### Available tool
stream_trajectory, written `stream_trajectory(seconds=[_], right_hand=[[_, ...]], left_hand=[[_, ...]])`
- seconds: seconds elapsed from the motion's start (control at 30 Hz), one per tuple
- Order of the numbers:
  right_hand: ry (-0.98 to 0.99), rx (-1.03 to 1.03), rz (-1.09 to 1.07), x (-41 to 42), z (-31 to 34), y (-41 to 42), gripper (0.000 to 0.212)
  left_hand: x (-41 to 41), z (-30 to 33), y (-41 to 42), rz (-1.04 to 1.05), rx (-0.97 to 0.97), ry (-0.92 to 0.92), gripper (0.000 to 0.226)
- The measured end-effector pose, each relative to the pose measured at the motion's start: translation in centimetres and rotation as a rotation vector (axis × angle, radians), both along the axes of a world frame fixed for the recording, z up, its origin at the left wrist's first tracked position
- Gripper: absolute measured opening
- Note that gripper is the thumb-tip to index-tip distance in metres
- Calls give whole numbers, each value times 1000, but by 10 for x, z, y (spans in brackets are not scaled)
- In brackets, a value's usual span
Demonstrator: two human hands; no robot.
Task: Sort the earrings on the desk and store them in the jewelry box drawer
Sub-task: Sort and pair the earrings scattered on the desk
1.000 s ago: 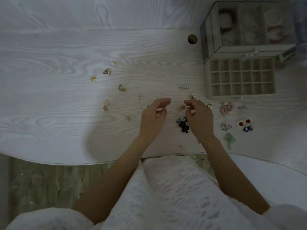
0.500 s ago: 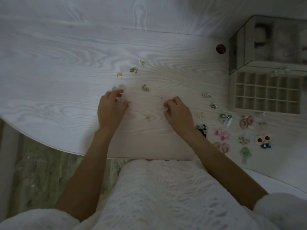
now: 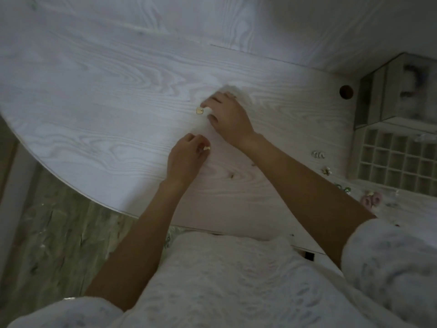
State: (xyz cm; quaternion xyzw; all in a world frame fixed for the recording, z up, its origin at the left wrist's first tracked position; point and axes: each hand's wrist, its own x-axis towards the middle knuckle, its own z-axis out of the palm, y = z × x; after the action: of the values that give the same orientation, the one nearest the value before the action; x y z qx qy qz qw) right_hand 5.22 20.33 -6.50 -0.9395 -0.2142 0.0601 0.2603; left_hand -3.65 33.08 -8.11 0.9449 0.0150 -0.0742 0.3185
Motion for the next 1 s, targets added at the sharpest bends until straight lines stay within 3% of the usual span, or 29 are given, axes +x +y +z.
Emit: stream_trajectory(seconds=[0.2, 0.43, 0.57, 0.8, 1.0], right_hand=[[0, -100, 27, 20, -15, 20, 15], [-43, -177, 15, -15, -10, 0, 9], [-117, -92, -76, -60, 5, -29, 13], [127, 195, -465, -157, 20, -118, 6], [153, 84, -442, -199, 8, -162, 4]], left_hand=[[5, -1, -2, -53, 70, 48, 13], [3, 4, -8, -64, 114, 66, 14], [5, 9, -12, -55, 3, 33, 15], [-11, 28, -45, -80, -263, -103, 9], [-77, 18, -96, -215, -235, 49, 15]])
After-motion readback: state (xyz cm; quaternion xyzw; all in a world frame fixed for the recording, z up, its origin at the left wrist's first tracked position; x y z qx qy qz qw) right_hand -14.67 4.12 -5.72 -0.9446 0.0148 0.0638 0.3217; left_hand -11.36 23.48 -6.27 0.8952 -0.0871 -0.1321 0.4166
